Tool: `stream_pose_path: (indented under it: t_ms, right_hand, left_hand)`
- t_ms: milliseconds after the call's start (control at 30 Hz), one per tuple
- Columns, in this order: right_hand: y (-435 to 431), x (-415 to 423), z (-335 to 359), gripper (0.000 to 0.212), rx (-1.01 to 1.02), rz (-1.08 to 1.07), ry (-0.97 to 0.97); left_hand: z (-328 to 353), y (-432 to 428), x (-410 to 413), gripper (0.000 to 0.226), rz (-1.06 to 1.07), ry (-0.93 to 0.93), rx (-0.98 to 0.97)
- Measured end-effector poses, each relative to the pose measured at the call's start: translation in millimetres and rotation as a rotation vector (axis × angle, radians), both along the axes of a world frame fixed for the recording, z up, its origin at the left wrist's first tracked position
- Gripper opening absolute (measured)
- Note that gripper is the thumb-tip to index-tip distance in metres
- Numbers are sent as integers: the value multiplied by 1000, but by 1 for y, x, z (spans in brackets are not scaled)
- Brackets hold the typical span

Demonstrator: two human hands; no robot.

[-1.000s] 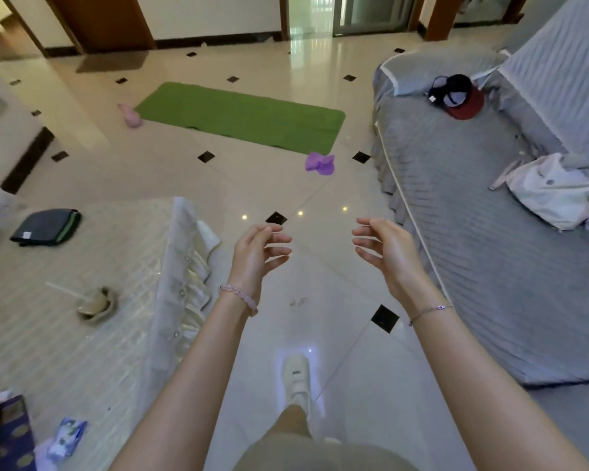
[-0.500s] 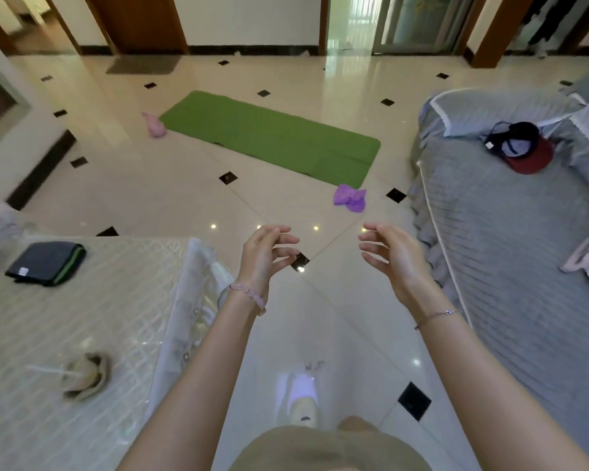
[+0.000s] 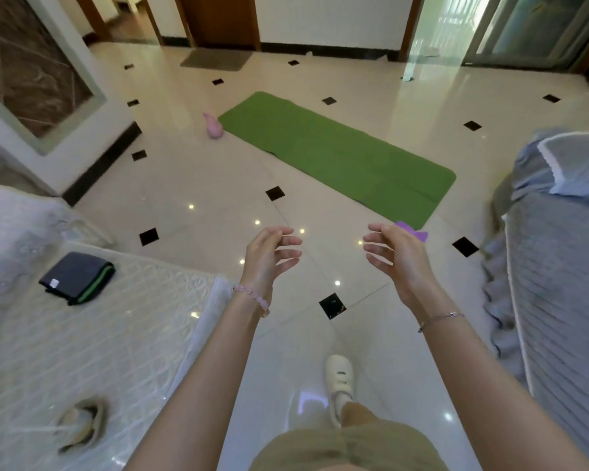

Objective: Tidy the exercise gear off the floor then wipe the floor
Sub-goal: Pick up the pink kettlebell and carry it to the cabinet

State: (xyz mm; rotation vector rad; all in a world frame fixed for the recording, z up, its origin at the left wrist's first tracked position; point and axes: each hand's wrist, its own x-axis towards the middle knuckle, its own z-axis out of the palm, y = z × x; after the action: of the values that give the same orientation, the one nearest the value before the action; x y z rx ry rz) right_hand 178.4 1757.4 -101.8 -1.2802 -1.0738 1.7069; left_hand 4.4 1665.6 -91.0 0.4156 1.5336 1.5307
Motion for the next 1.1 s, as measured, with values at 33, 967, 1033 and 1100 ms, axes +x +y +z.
stream_pose_path:
  t_ms: [33,967,1033,1100]
  right_hand:
    - [21,-8,1,19,-11,11,3]
    - [437,-314,4,19,-20,275,-49]
    - [463,-345,6,19,-29,284,-36]
    - [488,-372,6,19,-41,298,-28]
  left_hand:
    - [1,19,-6,22,15,0,-9]
    - [0,400,-296,21,256,-37,-38]
    - [2,422,-327,23,276,-34,-38]
    - [3,443,-355,23,298,-30,-38]
